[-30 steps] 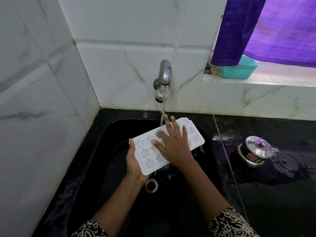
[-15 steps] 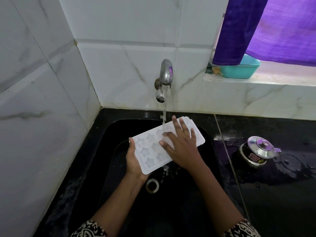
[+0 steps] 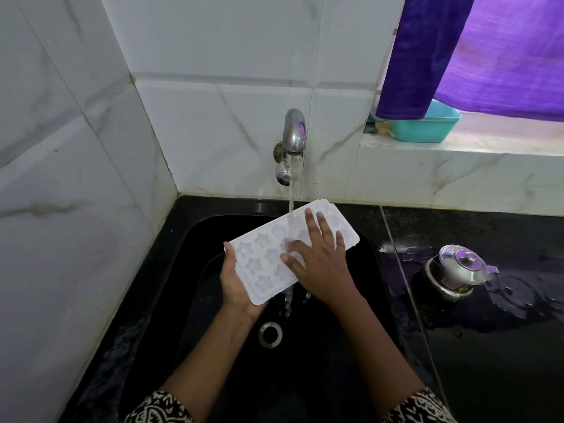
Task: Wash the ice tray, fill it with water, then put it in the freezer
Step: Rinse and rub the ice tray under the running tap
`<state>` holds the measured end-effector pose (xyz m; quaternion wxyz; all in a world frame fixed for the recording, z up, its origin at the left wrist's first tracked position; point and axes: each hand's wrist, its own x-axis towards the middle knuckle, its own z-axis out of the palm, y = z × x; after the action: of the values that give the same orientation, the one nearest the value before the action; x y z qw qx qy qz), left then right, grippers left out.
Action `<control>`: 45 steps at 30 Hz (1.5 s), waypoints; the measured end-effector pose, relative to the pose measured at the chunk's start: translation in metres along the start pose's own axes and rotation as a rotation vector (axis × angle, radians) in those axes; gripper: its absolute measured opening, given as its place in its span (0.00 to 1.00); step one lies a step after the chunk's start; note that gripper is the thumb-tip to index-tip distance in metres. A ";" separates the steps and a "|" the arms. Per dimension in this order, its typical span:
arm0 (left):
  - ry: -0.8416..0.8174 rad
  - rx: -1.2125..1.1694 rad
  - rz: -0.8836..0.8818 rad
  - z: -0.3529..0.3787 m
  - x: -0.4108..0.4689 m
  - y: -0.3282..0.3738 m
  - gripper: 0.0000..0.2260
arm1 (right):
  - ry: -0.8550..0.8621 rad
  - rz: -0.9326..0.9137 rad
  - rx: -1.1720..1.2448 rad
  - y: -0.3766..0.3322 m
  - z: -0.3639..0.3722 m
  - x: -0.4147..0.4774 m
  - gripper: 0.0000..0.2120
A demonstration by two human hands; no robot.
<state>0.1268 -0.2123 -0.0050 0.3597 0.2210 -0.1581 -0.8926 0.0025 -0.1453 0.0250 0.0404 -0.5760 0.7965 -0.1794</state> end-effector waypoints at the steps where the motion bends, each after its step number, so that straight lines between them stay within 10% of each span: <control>1: -0.004 -0.006 0.000 0.000 0.001 0.001 0.37 | 0.001 -0.014 -0.011 -0.003 0.000 0.002 0.33; 45: -0.013 -0.004 0.035 -0.002 -0.002 0.001 0.35 | 0.017 -0.037 -0.090 0.000 0.003 0.003 0.31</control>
<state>0.1296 -0.2121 -0.0060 0.3748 0.2117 -0.1626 -0.8878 0.0018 -0.1490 0.0229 0.0045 -0.5905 0.7932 -0.1490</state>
